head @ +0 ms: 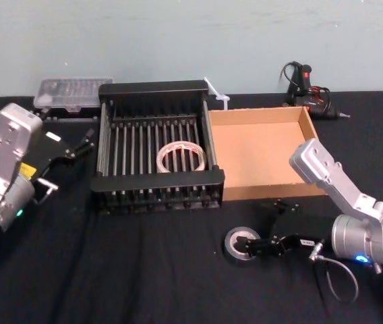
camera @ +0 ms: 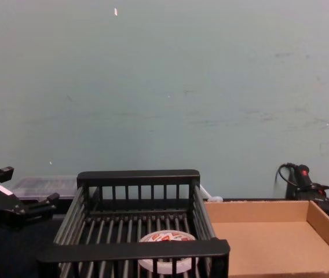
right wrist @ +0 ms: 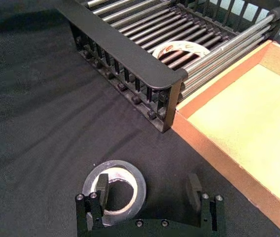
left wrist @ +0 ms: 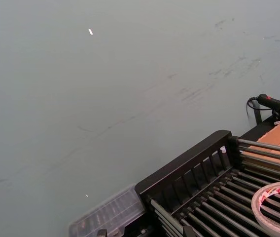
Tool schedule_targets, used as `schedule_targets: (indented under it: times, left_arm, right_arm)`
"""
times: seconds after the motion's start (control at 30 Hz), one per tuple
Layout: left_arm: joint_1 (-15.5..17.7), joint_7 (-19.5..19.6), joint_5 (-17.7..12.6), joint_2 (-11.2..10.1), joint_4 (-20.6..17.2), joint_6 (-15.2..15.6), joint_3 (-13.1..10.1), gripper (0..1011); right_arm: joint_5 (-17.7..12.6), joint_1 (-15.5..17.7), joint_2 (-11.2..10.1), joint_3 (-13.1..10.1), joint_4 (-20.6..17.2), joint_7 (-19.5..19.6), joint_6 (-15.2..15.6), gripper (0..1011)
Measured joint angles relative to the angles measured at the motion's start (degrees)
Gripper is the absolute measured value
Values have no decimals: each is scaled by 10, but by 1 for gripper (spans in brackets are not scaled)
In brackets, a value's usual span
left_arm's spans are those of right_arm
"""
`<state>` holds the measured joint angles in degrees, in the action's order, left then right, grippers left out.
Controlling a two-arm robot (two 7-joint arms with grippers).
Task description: Pick up the white tape and place it into the black box , Pick up the silver tape and place it into the brown box.
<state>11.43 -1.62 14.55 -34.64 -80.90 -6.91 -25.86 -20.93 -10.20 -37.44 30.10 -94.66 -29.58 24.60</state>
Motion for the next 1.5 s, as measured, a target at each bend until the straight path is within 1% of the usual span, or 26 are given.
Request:
schedule_targets:
  times: [0.87,1.5]
  left_arm:
    - [0,0,0,0,0,0,0,1001]
    - [0,0,0,0,0,0,0,1001]
  right_arm:
    - [16,-16,15,11,25,0,7,1002]
    - [19,-17,16,12,27,-1,8,1002]
